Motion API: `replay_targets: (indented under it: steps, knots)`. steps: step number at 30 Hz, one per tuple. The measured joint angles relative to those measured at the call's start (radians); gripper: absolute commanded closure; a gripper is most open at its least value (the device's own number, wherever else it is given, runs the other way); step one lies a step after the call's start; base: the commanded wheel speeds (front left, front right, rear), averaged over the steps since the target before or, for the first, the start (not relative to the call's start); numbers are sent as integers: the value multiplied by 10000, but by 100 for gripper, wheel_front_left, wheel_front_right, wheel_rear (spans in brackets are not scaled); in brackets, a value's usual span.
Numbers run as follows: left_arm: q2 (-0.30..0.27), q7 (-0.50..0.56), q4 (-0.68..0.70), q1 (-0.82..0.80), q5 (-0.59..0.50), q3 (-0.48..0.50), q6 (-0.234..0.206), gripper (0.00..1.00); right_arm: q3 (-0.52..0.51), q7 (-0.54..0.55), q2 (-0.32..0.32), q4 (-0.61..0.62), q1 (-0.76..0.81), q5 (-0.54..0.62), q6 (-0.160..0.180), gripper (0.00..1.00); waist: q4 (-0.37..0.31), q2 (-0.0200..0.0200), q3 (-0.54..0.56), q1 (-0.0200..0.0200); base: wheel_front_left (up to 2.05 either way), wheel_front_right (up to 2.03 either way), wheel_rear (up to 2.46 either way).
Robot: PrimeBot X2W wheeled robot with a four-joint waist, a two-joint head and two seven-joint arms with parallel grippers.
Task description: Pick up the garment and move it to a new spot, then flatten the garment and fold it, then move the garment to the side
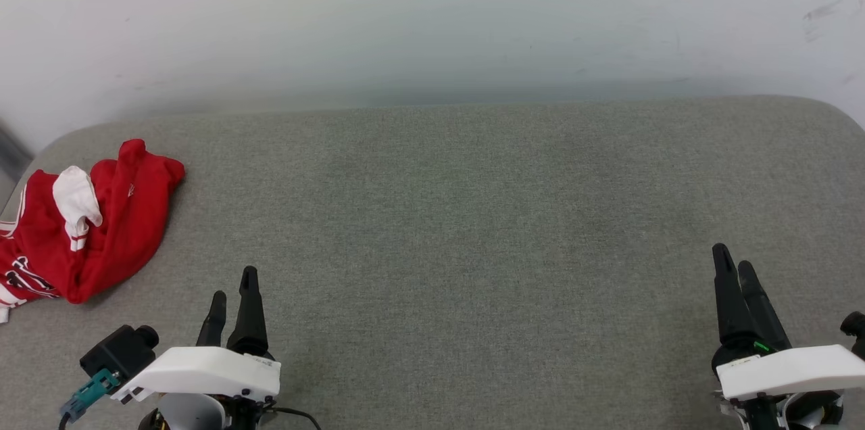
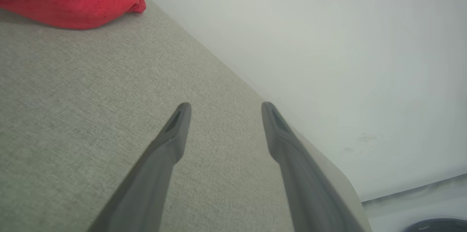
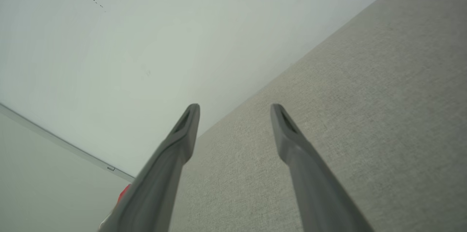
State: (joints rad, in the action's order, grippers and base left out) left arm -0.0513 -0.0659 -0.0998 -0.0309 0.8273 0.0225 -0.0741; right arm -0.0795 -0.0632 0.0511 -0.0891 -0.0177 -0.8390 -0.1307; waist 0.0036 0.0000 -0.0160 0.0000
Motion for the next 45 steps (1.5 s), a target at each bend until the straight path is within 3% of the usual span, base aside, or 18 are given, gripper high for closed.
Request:
replay_targets:
  steps: [18, 45]
  knots:
    - [-280, -545, 295, 186, -2299, -662, -761, 0, 176, -571, 0, 167, 292, 2395, 0, 0, 25, 0, 18, 0, 0, 0, 0]
    - [-497, -1223, 669, 438, -5041, -1384, -1200, 0, 466, -1233, 2, 658, 582, 5173, 0, 0, 40, 0, -17, 0, 0, 0, 0]
